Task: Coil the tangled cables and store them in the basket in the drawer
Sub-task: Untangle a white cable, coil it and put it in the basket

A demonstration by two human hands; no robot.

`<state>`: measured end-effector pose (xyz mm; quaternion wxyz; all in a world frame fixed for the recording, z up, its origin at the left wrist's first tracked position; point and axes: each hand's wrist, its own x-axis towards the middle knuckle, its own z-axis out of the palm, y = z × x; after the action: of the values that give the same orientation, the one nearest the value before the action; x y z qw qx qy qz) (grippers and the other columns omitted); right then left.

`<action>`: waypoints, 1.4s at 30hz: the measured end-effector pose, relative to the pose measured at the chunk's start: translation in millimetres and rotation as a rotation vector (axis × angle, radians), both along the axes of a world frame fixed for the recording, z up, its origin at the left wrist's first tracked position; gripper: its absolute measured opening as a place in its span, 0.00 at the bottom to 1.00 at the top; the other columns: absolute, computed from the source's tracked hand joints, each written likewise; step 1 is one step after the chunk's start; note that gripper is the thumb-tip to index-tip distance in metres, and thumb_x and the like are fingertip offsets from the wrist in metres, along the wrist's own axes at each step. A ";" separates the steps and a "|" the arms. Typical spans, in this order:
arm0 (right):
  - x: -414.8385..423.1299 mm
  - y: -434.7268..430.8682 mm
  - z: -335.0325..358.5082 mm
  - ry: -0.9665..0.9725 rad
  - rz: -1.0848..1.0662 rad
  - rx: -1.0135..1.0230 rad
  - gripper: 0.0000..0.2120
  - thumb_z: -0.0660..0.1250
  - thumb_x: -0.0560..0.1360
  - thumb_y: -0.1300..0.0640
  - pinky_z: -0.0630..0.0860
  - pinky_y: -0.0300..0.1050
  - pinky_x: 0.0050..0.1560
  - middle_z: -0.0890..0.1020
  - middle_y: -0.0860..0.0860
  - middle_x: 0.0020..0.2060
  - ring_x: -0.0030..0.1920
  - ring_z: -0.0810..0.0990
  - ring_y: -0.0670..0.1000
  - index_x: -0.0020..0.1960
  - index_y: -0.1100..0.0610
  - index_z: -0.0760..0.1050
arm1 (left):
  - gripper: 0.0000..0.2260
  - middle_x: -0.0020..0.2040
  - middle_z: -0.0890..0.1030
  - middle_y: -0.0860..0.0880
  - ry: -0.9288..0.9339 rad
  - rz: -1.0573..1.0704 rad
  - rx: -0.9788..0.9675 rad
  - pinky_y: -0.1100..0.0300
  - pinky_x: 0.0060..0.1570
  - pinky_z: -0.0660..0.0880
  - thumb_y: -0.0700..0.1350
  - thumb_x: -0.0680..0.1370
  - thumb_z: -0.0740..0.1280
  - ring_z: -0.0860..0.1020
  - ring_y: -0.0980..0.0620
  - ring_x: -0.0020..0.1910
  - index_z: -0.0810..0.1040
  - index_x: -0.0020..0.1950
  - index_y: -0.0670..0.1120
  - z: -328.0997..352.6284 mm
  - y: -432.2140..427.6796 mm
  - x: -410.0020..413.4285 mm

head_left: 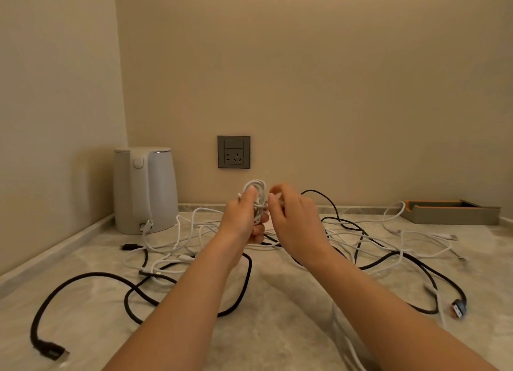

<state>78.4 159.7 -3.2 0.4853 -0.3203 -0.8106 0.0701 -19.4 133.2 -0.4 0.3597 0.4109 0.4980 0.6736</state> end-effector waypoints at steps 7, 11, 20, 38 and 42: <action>9.1 4.6 4.3 0.151 0.385 -0.157 0.10 0.54 0.82 0.58 0.74 0.55 0.39 0.76 0.50 0.32 0.33 0.74 0.49 0.48 0.60 0.73 | 0.24 0.23 0.68 0.51 -0.178 -0.195 -0.065 0.68 0.19 0.56 0.57 0.83 0.48 0.58 0.58 0.16 0.69 0.36 0.44 0.9 -4.6 -5.6; 7.9 5.9 6.4 0.176 0.322 -0.122 0.10 0.61 0.79 0.57 0.70 0.44 0.34 0.74 0.45 0.28 0.29 0.71 0.43 0.39 0.51 0.72 | 0.30 0.22 0.67 0.51 -0.128 -0.233 -0.069 0.68 0.20 0.56 0.63 0.81 0.43 0.58 0.58 0.16 0.70 0.36 0.43 -2.2 -4.7 -0.8; 6.7 13.9 11.5 0.170 0.130 -0.213 0.10 0.70 0.74 0.54 0.73 0.43 0.32 0.77 0.50 0.28 0.27 0.74 0.44 0.37 0.55 0.73 | 0.28 0.23 0.69 0.50 0.015 -0.234 -0.062 0.67 0.21 0.59 0.61 0.82 0.42 0.61 0.58 0.17 0.74 0.41 0.45 -8.0 -1.3 13.9; -4.1 -4.2 2.5 -0.467 -0.124 0.212 0.08 0.59 0.80 0.52 0.64 0.46 0.39 0.75 0.52 0.51 0.50 0.75 0.56 0.52 0.57 0.70 | 0.30 0.19 0.65 0.51 -0.100 -0.074 -0.105 0.68 0.20 0.58 0.62 0.81 0.43 0.59 0.56 0.16 0.65 0.29 0.45 -16.1 4.7 -4.5; -4.4 -3.8 1.2 -0.466 -0.159 0.253 0.03 0.59 0.80 0.60 0.61 0.45 0.38 0.75 0.53 0.50 0.44 0.73 0.55 0.52 0.58 0.70 | 0.28 0.22 0.67 0.49 -0.049 -0.055 -0.102 0.68 0.20 0.58 0.61 0.82 0.44 0.60 0.55 0.16 0.65 0.32 0.45 -17.0 4.5 -4.7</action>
<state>74.1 156.0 -2.0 0.3257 -0.3272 -0.8751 -0.1455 -24.2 137.7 -17.4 0.4108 0.3889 0.5112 0.6470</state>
